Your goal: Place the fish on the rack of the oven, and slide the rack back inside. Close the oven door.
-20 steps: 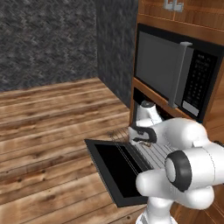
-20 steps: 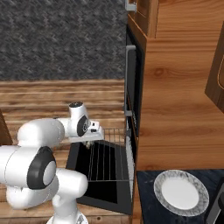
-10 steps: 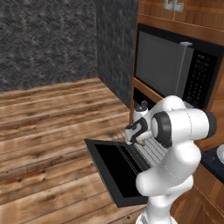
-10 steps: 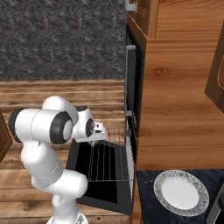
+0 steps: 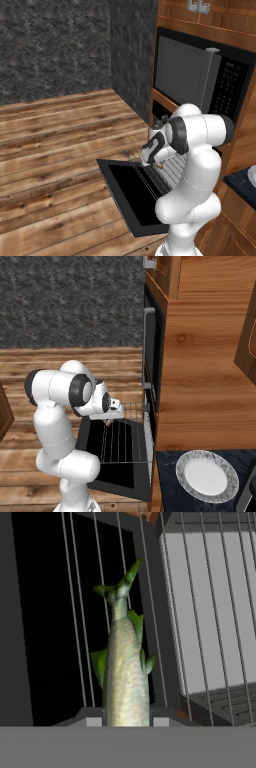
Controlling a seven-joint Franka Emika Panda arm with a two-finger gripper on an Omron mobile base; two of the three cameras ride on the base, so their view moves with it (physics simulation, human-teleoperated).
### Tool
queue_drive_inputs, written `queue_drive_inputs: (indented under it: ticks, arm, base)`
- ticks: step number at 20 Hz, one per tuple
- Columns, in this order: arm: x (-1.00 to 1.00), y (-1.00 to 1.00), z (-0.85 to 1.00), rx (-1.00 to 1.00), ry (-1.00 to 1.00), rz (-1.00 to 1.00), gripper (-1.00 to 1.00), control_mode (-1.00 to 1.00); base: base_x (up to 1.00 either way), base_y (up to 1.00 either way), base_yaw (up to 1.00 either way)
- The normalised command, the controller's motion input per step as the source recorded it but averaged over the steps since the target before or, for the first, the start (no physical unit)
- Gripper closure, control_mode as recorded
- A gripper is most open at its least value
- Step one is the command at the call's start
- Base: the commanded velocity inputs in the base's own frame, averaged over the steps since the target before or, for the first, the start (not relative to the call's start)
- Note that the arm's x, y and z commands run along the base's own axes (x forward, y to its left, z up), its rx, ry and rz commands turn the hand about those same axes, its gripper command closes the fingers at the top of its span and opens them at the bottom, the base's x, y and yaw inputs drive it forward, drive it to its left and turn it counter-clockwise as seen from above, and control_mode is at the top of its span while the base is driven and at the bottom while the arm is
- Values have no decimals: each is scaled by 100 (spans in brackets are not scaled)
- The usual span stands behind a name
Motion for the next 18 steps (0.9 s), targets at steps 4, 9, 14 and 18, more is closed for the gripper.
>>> queue_drive_inputs:
  ticks: [4, 9, 14, 18]
  arm:
    - [11, 0, -18, 0, 0, -21, 100, -100]
    - [21, -1, -17, 0, 0, -18, 100, -100]
    - [20, -3, -29, 0, 0, -13, 100, -100]
    - [12, -3, -36, 0, 0, -9, 100, -100]
  base:
    - [0, 0, 0]
    - [0, 0, 0]
    - [0, 0, 0]
    - [0, 0, 0]
